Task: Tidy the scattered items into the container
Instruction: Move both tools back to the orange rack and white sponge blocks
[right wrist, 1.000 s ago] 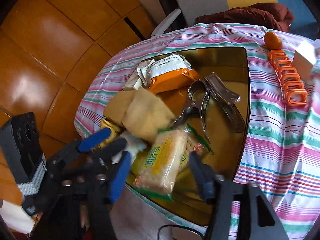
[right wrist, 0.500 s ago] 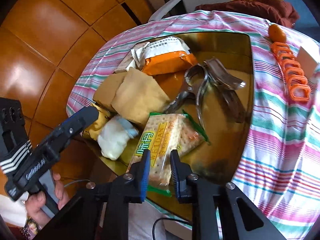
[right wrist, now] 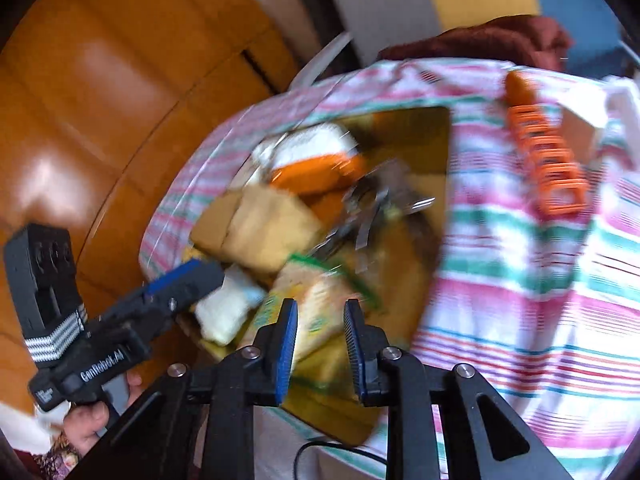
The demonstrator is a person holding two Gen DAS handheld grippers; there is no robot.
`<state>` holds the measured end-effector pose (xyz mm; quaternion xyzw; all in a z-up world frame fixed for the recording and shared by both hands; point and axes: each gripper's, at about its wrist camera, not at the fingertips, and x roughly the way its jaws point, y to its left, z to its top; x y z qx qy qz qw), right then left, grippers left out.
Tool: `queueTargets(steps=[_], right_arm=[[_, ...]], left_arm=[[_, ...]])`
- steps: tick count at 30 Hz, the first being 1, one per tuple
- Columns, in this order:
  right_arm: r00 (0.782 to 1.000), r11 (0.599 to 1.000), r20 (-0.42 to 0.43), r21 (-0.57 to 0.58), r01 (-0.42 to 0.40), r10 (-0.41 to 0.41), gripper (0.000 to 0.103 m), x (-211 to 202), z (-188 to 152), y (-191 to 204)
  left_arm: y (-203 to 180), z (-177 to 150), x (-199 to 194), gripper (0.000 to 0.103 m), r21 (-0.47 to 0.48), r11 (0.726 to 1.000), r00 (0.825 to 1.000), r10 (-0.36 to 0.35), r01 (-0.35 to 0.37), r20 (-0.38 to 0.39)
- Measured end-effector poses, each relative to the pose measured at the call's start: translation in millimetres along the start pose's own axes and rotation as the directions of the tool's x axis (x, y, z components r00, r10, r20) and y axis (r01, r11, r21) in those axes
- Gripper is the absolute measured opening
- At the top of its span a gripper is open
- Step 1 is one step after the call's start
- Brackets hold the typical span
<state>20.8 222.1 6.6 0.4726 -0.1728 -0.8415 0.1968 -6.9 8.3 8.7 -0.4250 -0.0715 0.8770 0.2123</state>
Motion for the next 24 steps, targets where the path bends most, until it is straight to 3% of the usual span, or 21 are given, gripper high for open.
queueTargets(steps=[3,7,11,13,17,20,23,24], right_arm=[[0.999,0.997,0.046,0.08,0.002,-0.006,0.025,-18,1,-26],[0.994,0.987,0.086,0.156,0.048,-0.062,0.043,-33,4,-61],[0.985,0.97,0.101,0.213,0.119,-0.143,0.045,-43,9,-100],[0.976,0.957,0.111,0.243,0.156,-0.187,0.052,-48,14,-123],[0.954,0.934,0.127,0.273,0.23,-0.272,0.06,-58,35,-166],[0.933,0.932,0.166,0.233,0.278,-0.32,0.062,-62,69,-180],[0.88,0.915,0.254,0.16,0.371,-0.401,0.07,-65,120,-180],[0.867,0.909,0.274,0.132,0.394,-0.416,0.08,-63,140,-179]], left_arm=[[-22,1,8,0.057,0.054,0.998,0.999,-0.034,0.035,-0.021],[-55,1,19,0.057,0.141,0.986,0.995,-0.083,0.09,-0.055],[-85,0,32,0.057,0.208,0.968,0.987,-0.123,0.142,-0.101],[-100,-2,37,0.057,0.243,0.958,0.985,-0.128,0.154,-0.12],[-120,-8,44,0.057,0.292,0.939,0.979,-0.141,0.18,-0.149],[-127,-11,44,0.057,0.317,0.93,0.978,-0.14,0.184,-0.157],[-128,-12,42,0.057,0.328,0.93,0.981,-0.118,0.163,-0.153],[-127,-12,40,0.057,0.326,0.932,0.982,-0.113,0.157,-0.151]])
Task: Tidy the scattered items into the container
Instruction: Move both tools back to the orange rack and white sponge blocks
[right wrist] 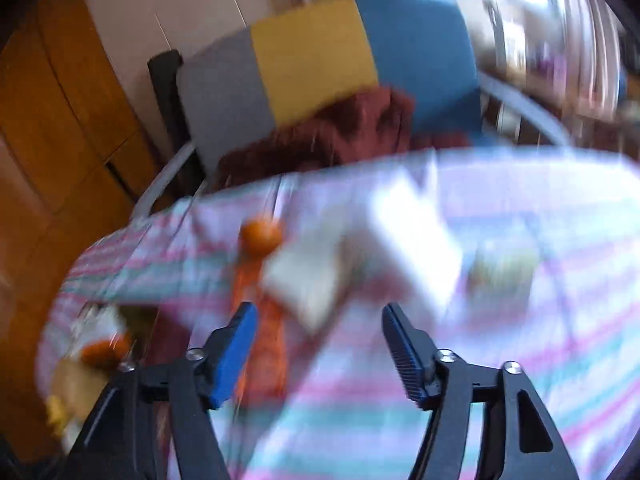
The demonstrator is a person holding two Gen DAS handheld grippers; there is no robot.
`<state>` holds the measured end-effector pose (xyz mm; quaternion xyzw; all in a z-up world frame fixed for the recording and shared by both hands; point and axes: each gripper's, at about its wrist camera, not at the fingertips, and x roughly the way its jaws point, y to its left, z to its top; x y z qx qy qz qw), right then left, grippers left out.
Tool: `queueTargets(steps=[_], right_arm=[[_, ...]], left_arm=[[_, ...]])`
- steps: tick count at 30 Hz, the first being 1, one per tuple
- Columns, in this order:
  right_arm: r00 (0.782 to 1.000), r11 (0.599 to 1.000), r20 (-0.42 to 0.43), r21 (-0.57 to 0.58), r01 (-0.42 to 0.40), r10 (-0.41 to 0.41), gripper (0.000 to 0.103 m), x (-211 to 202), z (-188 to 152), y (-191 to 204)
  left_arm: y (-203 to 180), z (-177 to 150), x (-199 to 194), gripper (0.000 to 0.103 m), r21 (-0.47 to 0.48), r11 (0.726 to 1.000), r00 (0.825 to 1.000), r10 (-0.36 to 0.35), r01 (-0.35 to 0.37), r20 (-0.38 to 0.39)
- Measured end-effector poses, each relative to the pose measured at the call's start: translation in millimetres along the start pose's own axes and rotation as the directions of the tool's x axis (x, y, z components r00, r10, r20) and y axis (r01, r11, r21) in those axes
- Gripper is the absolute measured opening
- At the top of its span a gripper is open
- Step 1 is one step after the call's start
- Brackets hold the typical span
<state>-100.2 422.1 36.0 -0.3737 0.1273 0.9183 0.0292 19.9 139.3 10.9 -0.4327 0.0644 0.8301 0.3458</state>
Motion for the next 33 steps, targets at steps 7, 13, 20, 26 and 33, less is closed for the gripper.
queueTargets(steps=[7,13,20,26,33], right_arm=[[0.988,0.978,-0.085,-0.178,0.11,-0.126,0.078,81,62,39],[0.951,0.921,-0.181,-0.349,0.175,-0.249,0.077,126,37,53],[0.932,0.729,-0.164,-0.672,0.135,-0.324,0.087,102,-21,76],[0.923,0.819,-0.324,-0.574,-0.018,-0.206,0.079,48,-74,56],[0.954,0.981,-0.297,-0.193,-0.015,-0.044,0.079,-31,-126,-25]], left_arm=[[12,-4,-6,0.057,-0.046,0.998,0.999,0.035,-0.035,-0.001],[12,-5,-5,0.057,-0.048,0.999,1.0,0.023,-0.023,-0.001],[1,-3,3,0.057,-0.023,1.0,1.0,0.001,-0.001,-0.008],[-8,7,4,0.057,-0.002,1.0,1.0,-0.017,0.017,0.007],[-19,54,35,0.057,-0.018,1.0,1.0,0.025,-0.025,0.008]])
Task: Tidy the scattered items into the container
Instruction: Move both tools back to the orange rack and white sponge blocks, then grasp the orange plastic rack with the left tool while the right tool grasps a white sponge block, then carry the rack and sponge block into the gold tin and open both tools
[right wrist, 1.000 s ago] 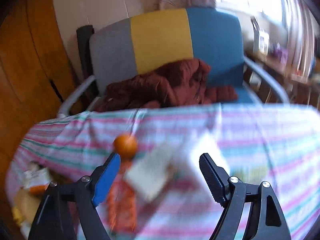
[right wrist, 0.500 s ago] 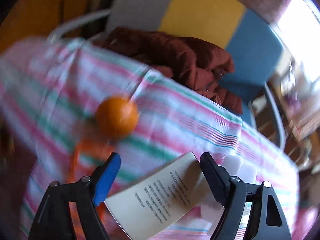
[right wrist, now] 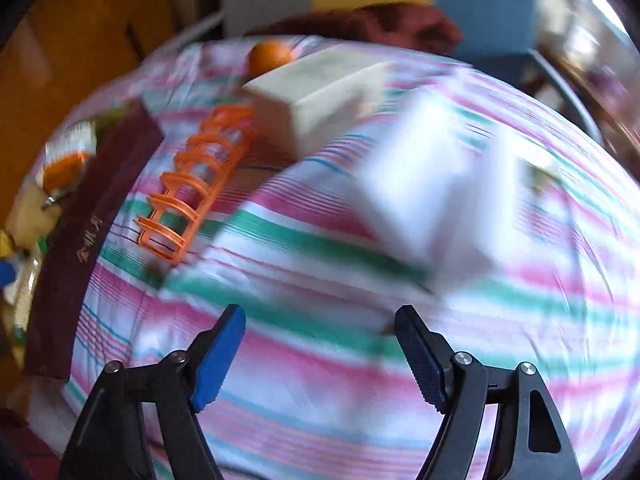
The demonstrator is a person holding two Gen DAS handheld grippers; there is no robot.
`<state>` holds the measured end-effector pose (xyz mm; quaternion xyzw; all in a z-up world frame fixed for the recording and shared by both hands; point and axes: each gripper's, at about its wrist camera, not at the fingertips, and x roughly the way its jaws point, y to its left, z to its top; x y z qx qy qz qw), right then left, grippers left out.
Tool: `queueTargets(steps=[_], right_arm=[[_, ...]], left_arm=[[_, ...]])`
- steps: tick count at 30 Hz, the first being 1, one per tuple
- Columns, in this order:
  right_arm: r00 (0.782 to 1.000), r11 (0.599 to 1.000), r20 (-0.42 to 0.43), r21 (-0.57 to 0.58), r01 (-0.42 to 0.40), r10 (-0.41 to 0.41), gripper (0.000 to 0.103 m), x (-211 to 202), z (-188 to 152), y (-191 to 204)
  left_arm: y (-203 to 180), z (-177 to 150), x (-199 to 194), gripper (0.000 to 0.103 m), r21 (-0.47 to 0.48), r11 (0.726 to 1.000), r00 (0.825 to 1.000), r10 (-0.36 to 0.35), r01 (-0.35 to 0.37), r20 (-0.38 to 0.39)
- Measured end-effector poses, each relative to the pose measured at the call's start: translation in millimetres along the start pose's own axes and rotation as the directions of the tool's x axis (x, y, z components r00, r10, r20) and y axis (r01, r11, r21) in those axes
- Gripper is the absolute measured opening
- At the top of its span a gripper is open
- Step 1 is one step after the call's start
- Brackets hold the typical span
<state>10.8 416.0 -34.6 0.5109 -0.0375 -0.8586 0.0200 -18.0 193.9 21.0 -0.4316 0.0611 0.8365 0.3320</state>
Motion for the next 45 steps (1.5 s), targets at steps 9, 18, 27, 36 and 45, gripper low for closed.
queueTargets(steps=[9,18,27,36,45], right_arm=[[0.962,0.986,0.26,0.165,0.039,-0.081,0.078,-50,28,-31],[0.978,0.896,0.157,0.44,0.058,-0.14,0.068,-9,16,-106],[0.963,0.841,0.197,0.538,0.05,-0.183,0.076,-28,-17,-131],[0.973,0.885,0.074,0.436,0.164,-0.217,0.067,14,17,-99],[0.972,0.89,0.096,0.43,0.153,-0.214,0.059,4,0,-92]], left_arm=[[-18,52,94,0.057,0.051,0.984,0.976,0.177,-0.171,-0.127],[6,43,130,0.057,-0.003,0.98,0.955,0.193,-0.198,-0.225],[9,44,136,0.057,-0.035,0.984,0.965,0.162,-0.173,-0.205],[12,49,140,0.06,-0.067,0.989,0.974,0.118,-0.133,-0.193],[7,43,137,0.055,-0.06,0.988,0.971,0.131,-0.146,-0.199]])
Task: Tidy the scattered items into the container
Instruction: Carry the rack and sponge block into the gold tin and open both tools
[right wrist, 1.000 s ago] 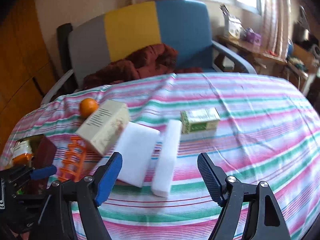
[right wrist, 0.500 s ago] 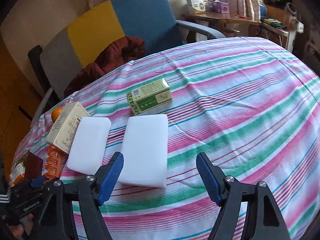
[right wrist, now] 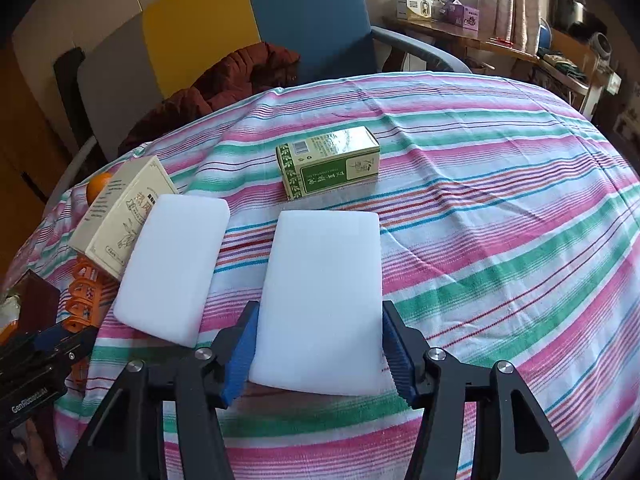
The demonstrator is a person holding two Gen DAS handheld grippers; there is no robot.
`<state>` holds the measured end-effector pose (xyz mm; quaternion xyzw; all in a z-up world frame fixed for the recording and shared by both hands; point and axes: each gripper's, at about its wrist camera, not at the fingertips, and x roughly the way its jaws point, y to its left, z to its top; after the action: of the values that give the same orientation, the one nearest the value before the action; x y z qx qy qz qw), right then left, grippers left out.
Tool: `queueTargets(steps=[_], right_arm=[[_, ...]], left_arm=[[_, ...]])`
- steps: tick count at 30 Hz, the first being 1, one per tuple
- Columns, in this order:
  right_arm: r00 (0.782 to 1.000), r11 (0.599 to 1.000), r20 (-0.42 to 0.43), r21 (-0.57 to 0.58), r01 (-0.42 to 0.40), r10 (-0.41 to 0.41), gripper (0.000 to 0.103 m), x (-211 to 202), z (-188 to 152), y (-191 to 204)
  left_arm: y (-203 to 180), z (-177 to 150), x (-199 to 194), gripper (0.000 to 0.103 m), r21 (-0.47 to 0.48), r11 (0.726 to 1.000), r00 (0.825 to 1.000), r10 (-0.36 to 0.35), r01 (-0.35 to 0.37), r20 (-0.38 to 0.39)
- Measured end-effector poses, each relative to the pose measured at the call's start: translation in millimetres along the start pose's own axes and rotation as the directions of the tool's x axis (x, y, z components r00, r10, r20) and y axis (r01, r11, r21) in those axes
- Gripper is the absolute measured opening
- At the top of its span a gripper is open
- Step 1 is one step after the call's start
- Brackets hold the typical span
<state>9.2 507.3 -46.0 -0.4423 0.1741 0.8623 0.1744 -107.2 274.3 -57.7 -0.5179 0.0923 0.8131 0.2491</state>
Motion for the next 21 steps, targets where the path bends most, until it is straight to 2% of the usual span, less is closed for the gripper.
queueTargets(steps=[5,12,17,21], right_arm=[[0.998,0.998,-0.016,0.035,-0.055,0.056,0.059,-14,-17,-2],[0.991,0.99,-0.036,0.055,-0.129,0.131,0.059,-33,-47,8],[0.979,0.978,-0.051,0.082,-0.19,0.195,0.059,-41,-64,21],[0.964,0.962,-0.066,0.105,-0.25,0.258,0.059,-46,-74,34]], left_arm=[[-3,-19,-11,0.054,-0.039,0.998,0.999,-0.042,0.041,-0.021],[-11,-55,-27,0.053,-0.025,0.995,0.995,-0.093,0.092,-0.045],[-14,-72,-42,0.053,-0.013,0.992,0.991,-0.127,0.127,-0.039],[-15,-83,-63,0.053,0.034,0.99,0.991,-0.135,0.134,0.007]])
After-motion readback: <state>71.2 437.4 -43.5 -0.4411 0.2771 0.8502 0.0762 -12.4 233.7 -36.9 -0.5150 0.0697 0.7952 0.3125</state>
